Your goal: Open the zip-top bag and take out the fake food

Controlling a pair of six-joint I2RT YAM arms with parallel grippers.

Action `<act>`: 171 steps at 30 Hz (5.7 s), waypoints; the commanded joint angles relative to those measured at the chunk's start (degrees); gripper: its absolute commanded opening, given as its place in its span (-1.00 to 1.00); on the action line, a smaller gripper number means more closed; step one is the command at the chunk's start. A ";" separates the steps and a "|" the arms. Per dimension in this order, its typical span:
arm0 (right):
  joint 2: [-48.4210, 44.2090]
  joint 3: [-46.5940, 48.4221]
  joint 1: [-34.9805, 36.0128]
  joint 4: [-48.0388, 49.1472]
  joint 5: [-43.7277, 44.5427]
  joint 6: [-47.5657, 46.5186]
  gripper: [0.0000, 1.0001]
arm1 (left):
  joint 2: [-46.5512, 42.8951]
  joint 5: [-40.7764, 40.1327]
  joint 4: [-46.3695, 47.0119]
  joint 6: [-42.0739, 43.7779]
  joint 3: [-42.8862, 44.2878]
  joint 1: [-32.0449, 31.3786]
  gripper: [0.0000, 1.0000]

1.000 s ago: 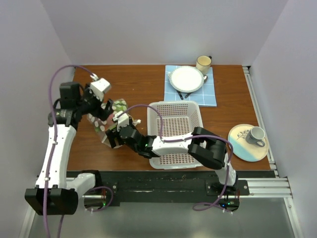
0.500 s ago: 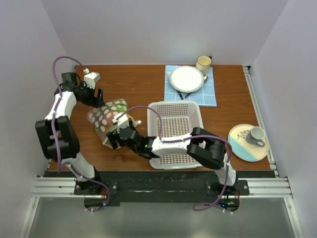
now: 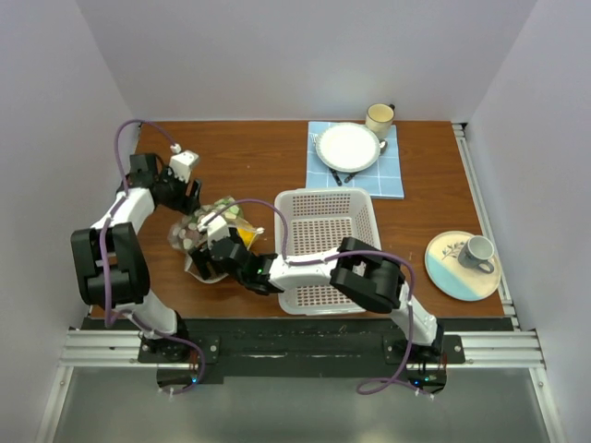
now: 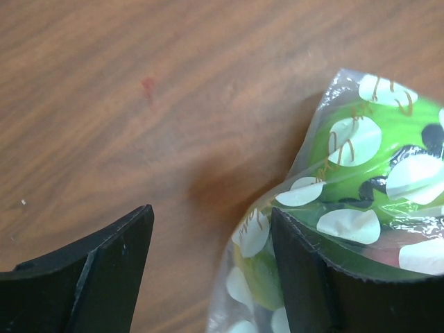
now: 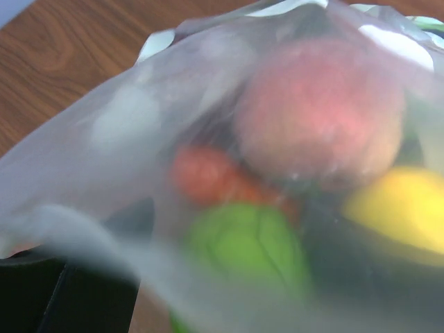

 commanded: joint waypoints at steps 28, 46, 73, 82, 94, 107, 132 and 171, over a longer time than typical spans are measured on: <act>-5.96 -0.42 2.63 -12.10 -1.26 -1.08 -0.07 | -2.01 -4.53 -5.23 4.54 4.30 12.50 -0.51; -6.89 5.25 -0.27 -18.51 -12.40 1.11 -0.29 | -7.37 8.84 -18.35 5.41 8.11 14.09 -0.32; -44.56 -23.87 -15.56 -49.88 5.41 14.91 0.20 | -9.93 9.46 -14.31 1.28 1.76 4.52 0.06; -45.42 -18.78 -13.99 -40.94 -0.47 14.47 0.97 | -7.29 11.40 -15.89 3.30 3.08 4.16 0.50; -23.90 -11.83 2.27 -20.21 -2.76 3.22 0.97 | -5.89 14.30 -14.92 2.33 -1.23 3.63 0.34; -9.92 -1.55 2.72 -11.57 4.53 -1.35 0.97 | -6.41 11.13 -16.42 7.17 -1.22 3.98 0.29; -25.99 -9.62 6.49 -20.90 -6.45 5.85 0.89 | -4.83 8.84 -13.34 8.49 -5.01 3.89 0.25; -18.79 -1.81 3.42 -21.59 -7.07 0.32 0.47 | -4.83 6.65 -12.90 10.16 -6.50 3.89 0.23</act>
